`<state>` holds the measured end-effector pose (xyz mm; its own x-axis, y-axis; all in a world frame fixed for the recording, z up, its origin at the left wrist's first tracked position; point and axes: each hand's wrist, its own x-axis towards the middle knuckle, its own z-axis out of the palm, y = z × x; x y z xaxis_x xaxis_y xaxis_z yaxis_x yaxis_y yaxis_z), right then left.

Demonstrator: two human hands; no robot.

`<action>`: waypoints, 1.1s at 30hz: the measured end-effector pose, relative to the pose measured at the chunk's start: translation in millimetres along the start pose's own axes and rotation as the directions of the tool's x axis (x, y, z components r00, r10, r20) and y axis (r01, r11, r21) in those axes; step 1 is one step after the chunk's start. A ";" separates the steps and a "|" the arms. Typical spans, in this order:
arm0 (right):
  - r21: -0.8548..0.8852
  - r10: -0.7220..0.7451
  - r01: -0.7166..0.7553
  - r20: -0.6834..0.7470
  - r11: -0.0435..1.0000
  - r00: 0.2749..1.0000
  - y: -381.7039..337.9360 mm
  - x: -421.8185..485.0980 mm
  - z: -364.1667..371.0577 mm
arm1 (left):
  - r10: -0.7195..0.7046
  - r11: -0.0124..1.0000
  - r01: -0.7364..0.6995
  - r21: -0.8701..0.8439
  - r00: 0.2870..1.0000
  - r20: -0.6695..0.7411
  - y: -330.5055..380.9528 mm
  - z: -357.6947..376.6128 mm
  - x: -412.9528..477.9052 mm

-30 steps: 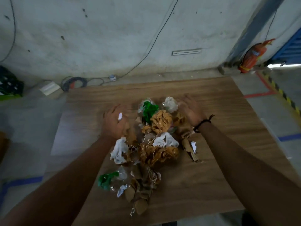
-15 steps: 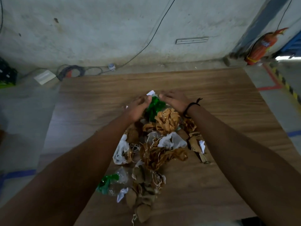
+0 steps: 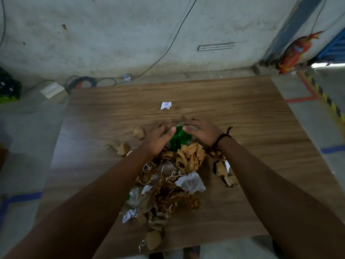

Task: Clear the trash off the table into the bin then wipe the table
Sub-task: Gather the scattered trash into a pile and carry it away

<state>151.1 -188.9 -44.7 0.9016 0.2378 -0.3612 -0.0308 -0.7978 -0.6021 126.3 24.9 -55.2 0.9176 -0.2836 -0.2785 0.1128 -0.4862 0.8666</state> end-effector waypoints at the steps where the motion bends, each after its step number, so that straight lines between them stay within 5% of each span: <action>1: -0.002 -0.016 0.016 -0.030 1.000 0.999 1.5 -6.0 -4.5 | 0.038 0.998 -0.037 0.043 0.999 -0.034 -0.2 -3.3 -4.4; 6: -0.052 -0.125 0.116 -0.239 0.992 0.963 25.8 -57.3 -40.4 | 0.195 0.940 -0.101 0.327 0.944 -0.267 -18.3 -38.2 -44.8; 11: -0.059 -0.100 0.086 -0.312 0.995 0.945 82.1 -105.9 -20.4 | 0.063 0.917 0.108 0.384 0.911 -0.407 -61.1 -38.7 -119.2; 21: 0.176 -0.057 0.120 -0.324 0.977 0.944 31.7 -84.7 53.2 | 0.041 0.997 -0.009 0.073 0.894 -0.446 -49.6 36.1 -95.2; 26: 0.154 -0.065 0.123 -0.338 0.980 0.939 29.2 -84.7 42.4 | 0.117 0.992 -0.118 0.033 0.830 -0.545 -14.5 35.9 -97.3; 30: 0.008 -0.176 0.194 -0.385 0.981 0.906 43.8 -109.7 17.4 | 0.182 0.981 -0.115 0.154 0.815 -0.551 -21.9 16.1 -118.8; 33: -0.094 -0.276 0.260 -0.298 0.961 0.914 44.9 -133.5 24.0 | 0.258 0.909 -0.097 0.405 0.894 -0.366 -34.3 19.1 -156.3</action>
<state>19.0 -243.2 -40.6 0.9610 0.2722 0.0485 0.2451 -0.7571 -0.6055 -28.2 70.1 -49.3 0.9890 -0.0767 0.1263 -0.1407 -0.7491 0.6474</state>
